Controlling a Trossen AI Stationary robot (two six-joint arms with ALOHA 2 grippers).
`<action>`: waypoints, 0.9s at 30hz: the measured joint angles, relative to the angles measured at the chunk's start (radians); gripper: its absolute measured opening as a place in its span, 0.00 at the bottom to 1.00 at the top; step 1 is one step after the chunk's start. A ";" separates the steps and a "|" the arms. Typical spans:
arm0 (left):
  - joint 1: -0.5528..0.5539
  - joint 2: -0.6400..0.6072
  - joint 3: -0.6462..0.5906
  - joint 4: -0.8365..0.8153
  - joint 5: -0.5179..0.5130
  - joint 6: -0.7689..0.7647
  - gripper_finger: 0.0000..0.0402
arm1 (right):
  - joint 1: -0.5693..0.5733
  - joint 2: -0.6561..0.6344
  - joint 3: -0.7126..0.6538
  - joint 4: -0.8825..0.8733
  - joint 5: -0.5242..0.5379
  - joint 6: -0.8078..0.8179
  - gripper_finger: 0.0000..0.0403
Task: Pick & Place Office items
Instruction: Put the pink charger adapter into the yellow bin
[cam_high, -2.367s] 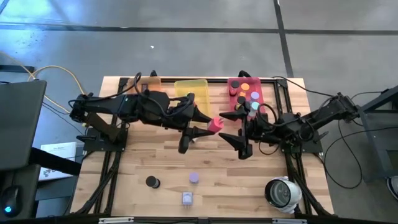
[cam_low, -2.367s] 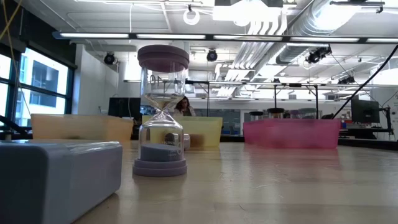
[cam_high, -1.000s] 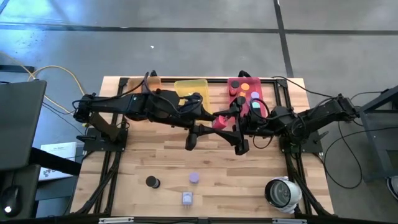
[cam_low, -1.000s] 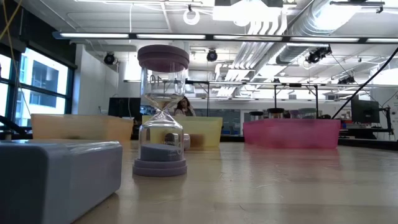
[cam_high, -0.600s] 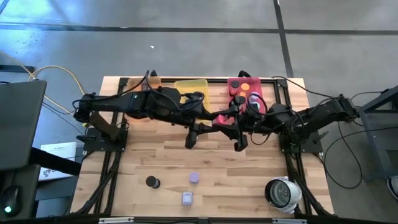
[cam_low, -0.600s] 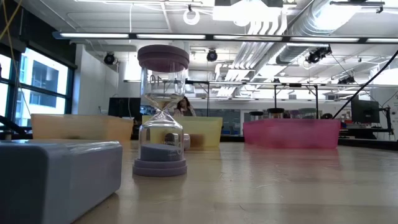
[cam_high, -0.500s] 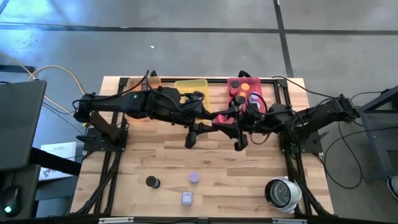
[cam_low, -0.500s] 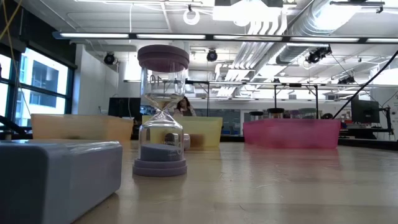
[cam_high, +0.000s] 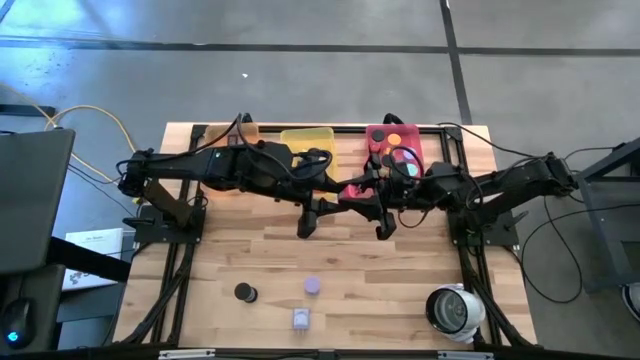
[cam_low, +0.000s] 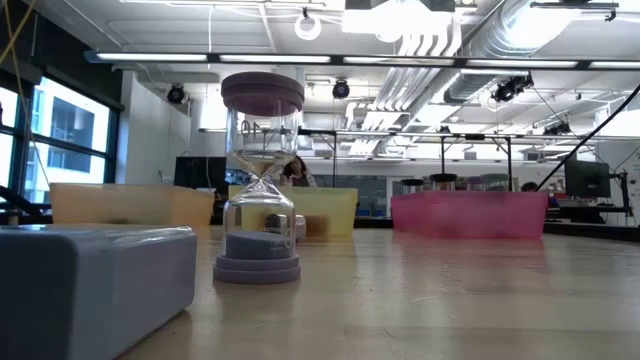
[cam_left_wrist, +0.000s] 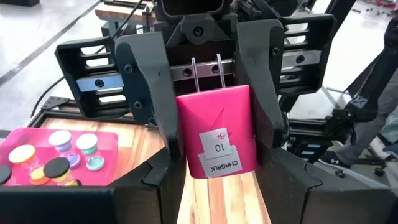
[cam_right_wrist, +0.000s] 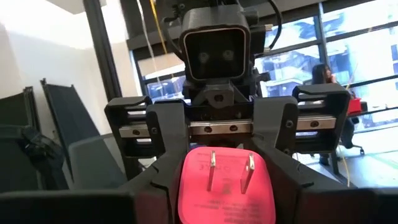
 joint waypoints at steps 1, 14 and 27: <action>0.000 0.000 0.000 -0.001 0.000 0.004 0.42 | 0.000 0.000 0.000 -0.001 -0.011 -0.001 0.34; 0.000 0.000 0.000 -0.035 0.058 0.050 0.45 | 0.009 0.000 0.000 -0.042 -0.036 0.010 0.34; -0.046 0.001 0.000 -0.029 -0.022 -0.008 0.82 | 0.014 0.001 -0.001 -0.046 -0.082 0.032 0.34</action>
